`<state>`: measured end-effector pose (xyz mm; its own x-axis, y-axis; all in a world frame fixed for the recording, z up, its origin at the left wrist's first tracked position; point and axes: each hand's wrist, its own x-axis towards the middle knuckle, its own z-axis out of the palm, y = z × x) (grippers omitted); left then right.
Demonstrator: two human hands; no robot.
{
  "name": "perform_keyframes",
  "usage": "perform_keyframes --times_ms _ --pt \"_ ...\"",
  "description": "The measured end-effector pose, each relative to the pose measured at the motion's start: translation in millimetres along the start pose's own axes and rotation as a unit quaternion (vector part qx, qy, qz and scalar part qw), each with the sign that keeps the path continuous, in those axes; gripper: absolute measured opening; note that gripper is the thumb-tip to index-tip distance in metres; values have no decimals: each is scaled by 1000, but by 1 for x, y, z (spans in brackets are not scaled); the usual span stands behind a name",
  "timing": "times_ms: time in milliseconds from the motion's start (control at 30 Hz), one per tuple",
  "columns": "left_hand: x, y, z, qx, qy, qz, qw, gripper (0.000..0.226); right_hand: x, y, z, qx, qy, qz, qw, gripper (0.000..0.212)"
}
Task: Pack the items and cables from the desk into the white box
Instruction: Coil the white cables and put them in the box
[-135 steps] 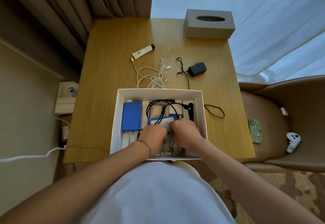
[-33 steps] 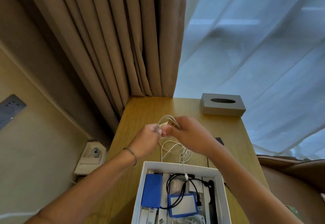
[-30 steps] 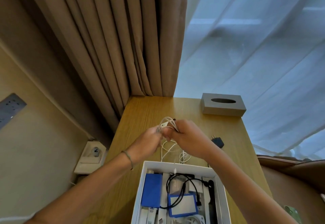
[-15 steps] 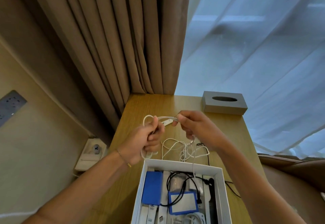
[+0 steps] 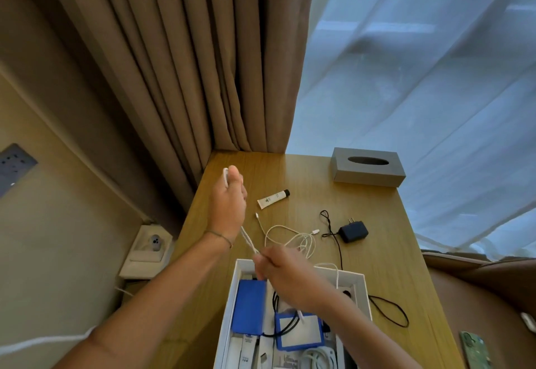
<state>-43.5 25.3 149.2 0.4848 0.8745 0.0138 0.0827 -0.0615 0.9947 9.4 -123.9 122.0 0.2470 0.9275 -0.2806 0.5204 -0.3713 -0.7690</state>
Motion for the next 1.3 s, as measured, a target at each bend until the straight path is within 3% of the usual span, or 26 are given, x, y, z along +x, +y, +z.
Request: perform_keyframes --times_ms 100,167,267,333,467,633,733,833,967,1067,1167,1300 --pt "-9 -14 -8 176 -108 105 973 70 -8 -4 -32 -15 -8 -21 1000 29" --pt "-16 -20 -12 213 -224 101 946 83 -9 -6 -60 38 23 -27 999 28" --pt "-34 -22 -8 146 -396 39 906 85 -4 -8 -91 82 67 -68 992 35" --pt "-47 -21 -2 93 -432 24 897 78 0 -7 -96 105 85 -87 987 36" --pt "-51 -10 3 30 -282 49 958 48 6 -6 -86 99 149 -78 981 38" --pt "-56 -2 6 -24 -152 29 988 37 -1 -4 -60 -2 242 -52 969 37" --pt "-52 6 7 -118 -121 0 986 54 -3 -8 -31 11 221 -9 975 35" --pt "-46 16 16 -224 -68 -96 968 52 -7 -17 -6 97 171 -10 981 36" --pt "-39 13 18 -183 0 -112 977 51 -12 -21 -3 112 129 -18 985 42" --pt "-31 9 10 -123 -7 -68 990 51 -23 -16 -11 107 50 0 993 40" --pt "-26 1 5 57 -43 43 997 49 -36 -12 -32 65 -4 4 998 32" --pt "-39 -12 5 162 -183 106 964 75 -40 -16 -78 206 -5 -27 978 30"
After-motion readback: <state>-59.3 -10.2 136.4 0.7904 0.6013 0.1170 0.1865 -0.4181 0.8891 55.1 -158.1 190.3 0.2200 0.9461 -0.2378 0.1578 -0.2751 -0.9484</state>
